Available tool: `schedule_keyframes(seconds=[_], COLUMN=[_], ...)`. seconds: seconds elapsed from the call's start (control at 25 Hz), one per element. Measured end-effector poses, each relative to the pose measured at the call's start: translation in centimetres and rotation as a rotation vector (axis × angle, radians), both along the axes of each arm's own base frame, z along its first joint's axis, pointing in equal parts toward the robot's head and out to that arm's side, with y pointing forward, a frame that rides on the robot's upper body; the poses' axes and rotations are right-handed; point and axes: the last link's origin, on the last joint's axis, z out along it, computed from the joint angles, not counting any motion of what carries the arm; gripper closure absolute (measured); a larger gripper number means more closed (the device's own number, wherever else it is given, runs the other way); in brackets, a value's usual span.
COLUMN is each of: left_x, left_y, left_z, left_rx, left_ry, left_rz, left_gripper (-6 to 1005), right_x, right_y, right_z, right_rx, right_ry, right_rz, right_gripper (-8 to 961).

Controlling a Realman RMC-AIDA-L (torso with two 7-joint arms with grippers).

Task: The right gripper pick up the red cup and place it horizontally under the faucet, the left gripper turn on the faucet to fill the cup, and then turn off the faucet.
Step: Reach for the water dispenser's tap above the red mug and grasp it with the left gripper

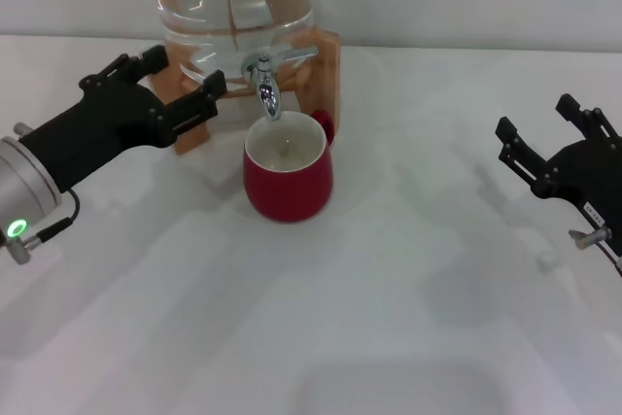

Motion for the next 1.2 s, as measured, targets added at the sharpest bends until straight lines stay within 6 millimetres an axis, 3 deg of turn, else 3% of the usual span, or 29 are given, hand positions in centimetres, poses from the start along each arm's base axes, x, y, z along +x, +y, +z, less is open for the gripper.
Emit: schedule_keyframes(seconds=[0.36,0.68,1.2], left_x=[1.3,3.2,4.7], left_y=[0.3,0.5,2.4], left_z=[1.6,4.1,4.9], left_rx=[-0.115,-0.208,-0.281], left_ry=[0.125,0.214,0.327], left_rz=[0.050,-0.012,-0.090], left_gripper=[124,124,125], right_x=[-0.1,-0.6,-0.7], right_y=[0.1,0.4,0.5], right_z=[-0.1,-0.1,-0.1], right_rx=[-0.004,-0.004,-0.005], right_ry=[-0.002,0.000,0.001], right_rz=[0.004,0.018,0.020], right_gripper=[111,112,114])
